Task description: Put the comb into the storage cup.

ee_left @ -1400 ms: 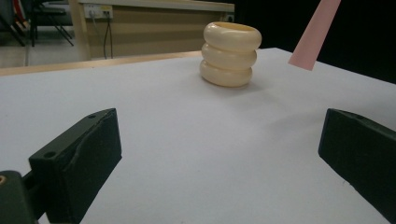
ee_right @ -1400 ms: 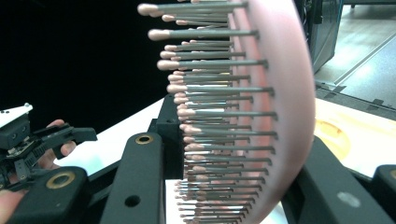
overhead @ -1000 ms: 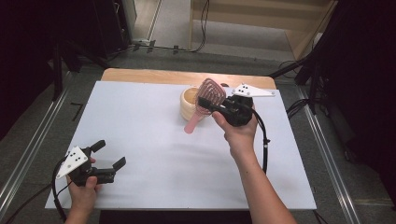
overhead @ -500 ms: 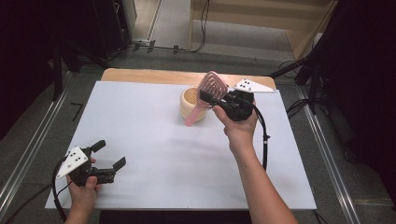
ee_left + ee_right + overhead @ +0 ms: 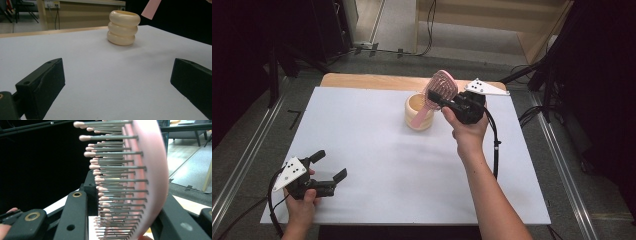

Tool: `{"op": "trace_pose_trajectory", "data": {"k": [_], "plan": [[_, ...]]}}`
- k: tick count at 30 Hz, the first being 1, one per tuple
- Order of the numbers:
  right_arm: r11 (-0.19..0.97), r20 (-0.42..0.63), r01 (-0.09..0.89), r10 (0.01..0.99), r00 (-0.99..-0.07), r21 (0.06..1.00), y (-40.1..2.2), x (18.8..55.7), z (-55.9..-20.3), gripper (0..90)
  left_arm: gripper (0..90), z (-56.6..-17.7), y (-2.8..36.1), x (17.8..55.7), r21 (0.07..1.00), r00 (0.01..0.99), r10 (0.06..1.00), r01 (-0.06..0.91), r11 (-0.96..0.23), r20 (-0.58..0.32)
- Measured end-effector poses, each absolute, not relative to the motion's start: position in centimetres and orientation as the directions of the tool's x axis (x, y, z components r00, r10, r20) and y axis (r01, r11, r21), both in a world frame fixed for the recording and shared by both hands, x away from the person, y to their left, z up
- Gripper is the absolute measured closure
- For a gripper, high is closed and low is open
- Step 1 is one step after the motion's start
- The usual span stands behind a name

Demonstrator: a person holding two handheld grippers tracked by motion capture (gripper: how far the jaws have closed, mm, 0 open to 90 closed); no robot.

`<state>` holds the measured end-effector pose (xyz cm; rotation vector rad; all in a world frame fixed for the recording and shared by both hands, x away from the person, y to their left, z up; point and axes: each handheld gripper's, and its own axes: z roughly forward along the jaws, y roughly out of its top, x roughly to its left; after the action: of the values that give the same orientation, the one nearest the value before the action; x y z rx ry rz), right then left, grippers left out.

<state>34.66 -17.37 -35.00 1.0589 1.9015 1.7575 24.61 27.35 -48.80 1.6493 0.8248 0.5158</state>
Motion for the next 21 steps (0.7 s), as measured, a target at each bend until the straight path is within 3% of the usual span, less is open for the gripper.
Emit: {"op": "trace_pose_trajectory", "data": {"k": [21], "plan": [[-0.074, 0.234, 0.263, 0.721, -0.652, 0.962, -17.5, 36.5, -34.3, 61.5, 0.0, -48.8, 27.2, 24.6, 0.965, 0.66, 0.746, 0.241, -0.099, -0.088]]}}
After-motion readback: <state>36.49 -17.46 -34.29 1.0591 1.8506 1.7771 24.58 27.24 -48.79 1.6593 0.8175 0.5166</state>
